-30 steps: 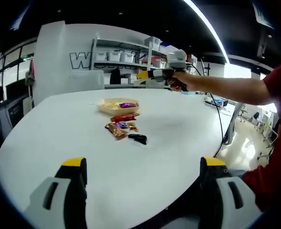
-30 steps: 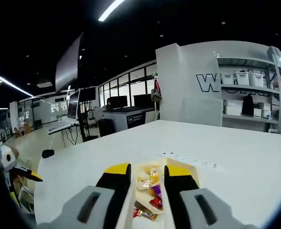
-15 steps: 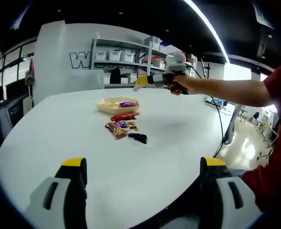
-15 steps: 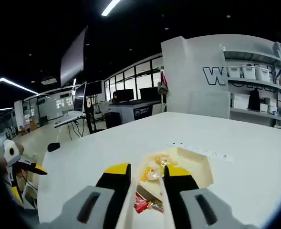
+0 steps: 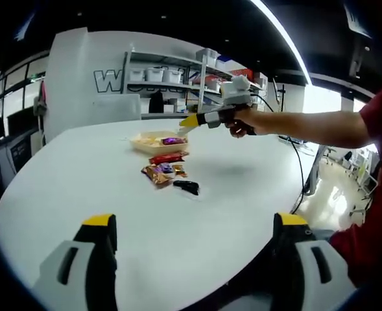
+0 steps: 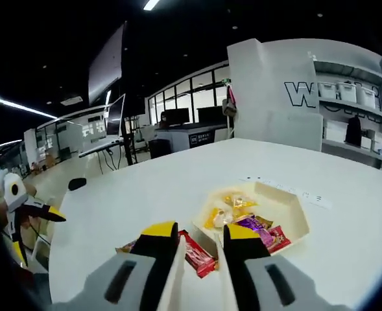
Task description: Place the target food into the container with the food tongs after gripping and lifting it, then release it inside without dropping or visibly crushing the food.
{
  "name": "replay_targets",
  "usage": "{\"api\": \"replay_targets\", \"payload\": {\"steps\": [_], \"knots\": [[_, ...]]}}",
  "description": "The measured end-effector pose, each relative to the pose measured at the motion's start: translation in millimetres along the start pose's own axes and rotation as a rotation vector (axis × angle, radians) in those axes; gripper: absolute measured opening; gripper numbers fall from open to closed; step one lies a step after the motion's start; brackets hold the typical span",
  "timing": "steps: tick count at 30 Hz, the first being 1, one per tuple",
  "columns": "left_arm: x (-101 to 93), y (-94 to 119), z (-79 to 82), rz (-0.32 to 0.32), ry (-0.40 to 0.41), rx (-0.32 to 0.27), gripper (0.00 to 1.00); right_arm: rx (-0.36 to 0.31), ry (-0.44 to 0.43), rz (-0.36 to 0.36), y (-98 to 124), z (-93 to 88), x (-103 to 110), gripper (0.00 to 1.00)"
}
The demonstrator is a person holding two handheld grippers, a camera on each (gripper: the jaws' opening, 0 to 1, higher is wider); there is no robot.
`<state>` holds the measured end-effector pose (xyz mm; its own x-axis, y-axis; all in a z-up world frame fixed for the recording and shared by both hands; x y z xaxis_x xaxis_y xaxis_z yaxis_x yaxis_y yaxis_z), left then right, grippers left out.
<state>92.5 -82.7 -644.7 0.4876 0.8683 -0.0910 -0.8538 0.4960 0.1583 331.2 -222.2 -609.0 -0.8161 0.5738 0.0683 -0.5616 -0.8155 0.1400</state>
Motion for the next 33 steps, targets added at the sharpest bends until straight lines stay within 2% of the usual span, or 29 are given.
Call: {"api": "replay_targets", "payload": {"steps": [14,25,28,33], "knots": [[1.7,0.1,-3.6,0.005,0.004,0.008,0.99,0.053,0.008,0.013,-11.2,-27.8,3.7,0.22],[3.8,-1.2,-3.6,0.007,0.008,0.01,0.99,0.083,0.008,0.023,-20.1,-40.7,5.1,0.22],[4.8,-1.2,-5.1,0.01,0.01,0.013,0.99,0.089,-0.049,0.019,-18.3,-39.2,3.9,0.22],[3.8,-3.0,-6.4,0.005,0.013,0.014,0.99,0.092,-0.067,0.014,-8.4,-40.2,4.7,0.22]]}}
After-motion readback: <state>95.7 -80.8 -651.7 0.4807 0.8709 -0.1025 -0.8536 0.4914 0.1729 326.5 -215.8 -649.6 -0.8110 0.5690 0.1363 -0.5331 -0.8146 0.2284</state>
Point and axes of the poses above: the point that each gripper's makers call its tool centre point, and the gripper's own axes: y roughly backward along the fingers, x roughly to its left, z roughly out of its top, the point moved 3 cm from there along y, roughly backward along the fingers, and after that the axes turned 12 degrees about -x, right-handed, at the moved point
